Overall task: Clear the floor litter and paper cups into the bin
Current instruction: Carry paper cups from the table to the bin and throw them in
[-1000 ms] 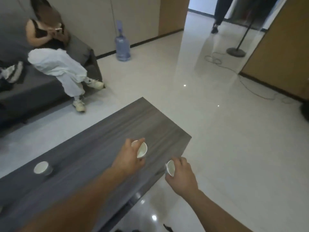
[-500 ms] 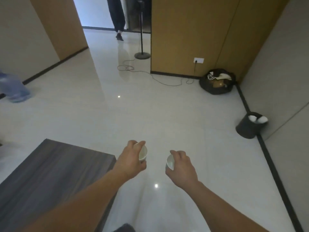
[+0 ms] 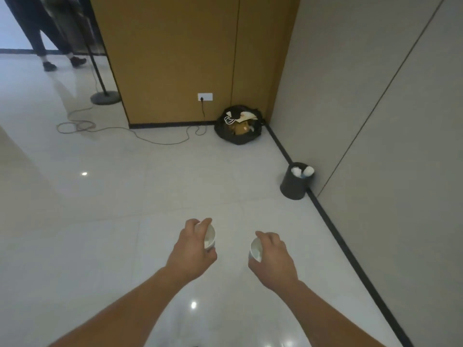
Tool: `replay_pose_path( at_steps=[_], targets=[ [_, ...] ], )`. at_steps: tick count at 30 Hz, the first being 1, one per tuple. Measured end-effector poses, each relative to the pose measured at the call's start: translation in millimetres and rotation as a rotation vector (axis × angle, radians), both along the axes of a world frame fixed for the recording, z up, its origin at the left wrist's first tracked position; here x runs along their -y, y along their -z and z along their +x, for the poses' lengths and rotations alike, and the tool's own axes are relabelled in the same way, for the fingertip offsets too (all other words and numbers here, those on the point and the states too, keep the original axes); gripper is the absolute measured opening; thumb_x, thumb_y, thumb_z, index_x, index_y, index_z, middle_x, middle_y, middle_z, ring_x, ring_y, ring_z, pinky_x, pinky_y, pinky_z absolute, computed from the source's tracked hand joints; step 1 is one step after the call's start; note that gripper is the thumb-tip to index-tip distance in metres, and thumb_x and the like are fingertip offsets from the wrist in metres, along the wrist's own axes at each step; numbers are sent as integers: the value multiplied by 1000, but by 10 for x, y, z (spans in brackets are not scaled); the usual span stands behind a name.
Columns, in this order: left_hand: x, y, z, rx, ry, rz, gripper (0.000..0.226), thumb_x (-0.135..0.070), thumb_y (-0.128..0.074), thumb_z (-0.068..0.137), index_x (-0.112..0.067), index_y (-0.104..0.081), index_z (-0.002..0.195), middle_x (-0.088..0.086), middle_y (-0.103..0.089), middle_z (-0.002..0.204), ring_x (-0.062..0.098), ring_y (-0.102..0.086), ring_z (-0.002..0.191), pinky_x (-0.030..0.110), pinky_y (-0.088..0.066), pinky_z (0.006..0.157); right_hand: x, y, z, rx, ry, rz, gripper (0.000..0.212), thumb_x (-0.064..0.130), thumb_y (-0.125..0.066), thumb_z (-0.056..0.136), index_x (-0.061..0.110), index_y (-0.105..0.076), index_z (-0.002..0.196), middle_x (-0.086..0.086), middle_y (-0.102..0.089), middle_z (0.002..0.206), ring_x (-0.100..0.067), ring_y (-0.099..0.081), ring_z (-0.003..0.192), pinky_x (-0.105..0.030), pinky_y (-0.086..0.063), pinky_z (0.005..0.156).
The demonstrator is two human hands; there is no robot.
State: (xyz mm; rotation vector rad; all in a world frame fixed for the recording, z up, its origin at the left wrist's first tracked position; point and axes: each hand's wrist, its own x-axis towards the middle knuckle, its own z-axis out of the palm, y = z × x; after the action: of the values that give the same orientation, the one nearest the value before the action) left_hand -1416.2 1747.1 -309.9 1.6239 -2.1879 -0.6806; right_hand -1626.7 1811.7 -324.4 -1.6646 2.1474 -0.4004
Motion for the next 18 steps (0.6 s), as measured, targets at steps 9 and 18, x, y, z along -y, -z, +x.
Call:
replay_pose_path(
  at_steps=[9, 18],
  targets=[
    [1329, 66, -1344, 59, 250, 51, 73, -34, -59, 79, -28, -28, 145, 0, -26, 139, 22, -42, 119, 35, -46, 95, 902, 168, -1086, 26, 216, 12, 67, 40, -58, 87, 29, -31, 147, 5, -33, 142, -17, -39, 124, -30, -45, 94],
    [2381, 41, -3127, 131, 350, 20, 73, -44, -59, 81, -30, -28, 145, -1, -33, 136, 20, -41, 119, 30, -42, 95, 1978, 103, -2801, 20, 255, -41, 67, 41, -59, 87, 30, -31, 146, 5, -33, 141, -18, -39, 125, -30, -43, 95]
  ],
)
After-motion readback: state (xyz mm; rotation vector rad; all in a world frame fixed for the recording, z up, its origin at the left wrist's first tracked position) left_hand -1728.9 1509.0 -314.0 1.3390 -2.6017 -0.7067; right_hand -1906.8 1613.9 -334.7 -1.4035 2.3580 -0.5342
